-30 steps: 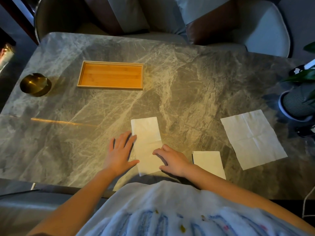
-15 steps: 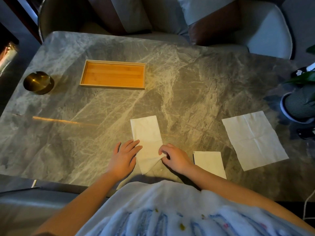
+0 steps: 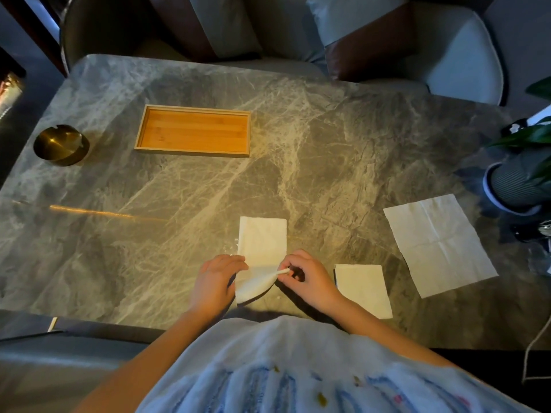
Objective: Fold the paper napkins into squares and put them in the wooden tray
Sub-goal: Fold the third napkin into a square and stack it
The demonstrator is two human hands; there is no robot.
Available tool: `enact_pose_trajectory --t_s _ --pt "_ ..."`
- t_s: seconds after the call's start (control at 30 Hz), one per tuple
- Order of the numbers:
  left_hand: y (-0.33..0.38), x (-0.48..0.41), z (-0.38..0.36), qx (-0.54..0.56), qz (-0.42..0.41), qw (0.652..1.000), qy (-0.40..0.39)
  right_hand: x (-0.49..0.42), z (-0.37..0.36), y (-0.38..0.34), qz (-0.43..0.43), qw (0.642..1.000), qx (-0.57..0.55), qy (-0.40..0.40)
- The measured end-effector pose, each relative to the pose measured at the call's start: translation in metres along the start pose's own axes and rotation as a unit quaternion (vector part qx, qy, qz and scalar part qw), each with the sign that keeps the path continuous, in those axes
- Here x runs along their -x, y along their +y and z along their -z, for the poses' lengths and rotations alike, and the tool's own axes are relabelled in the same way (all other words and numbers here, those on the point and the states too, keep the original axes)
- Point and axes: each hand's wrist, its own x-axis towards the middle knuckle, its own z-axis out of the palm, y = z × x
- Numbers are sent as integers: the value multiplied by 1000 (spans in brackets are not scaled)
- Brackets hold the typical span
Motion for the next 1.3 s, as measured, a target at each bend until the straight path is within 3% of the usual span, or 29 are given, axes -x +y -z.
enact_pose_trajectory --t_s 0.1,0.2,0.27,0.53,0.87,1.3 --pt "4 -1 4 39 50 998 4 -1 2 7 -7 999 33 -28" --pt "7 -2 9 41 52 998 -3 -2 2 15 -22 993 95 -71" --pt "9 -3 10 41 56 998 -10 -4 1 18 -29 991 115 -58" --pt "15 -5 8 67 120 990 -25 -15 -3 15 -66 991 112 8" --pt "16 -9 7 131 180 975 3 -29 -2 6 -117 981 146 -45" --pt "15 -12 6 137 203 969 30 -30 1 6 -126 983 127 -45"
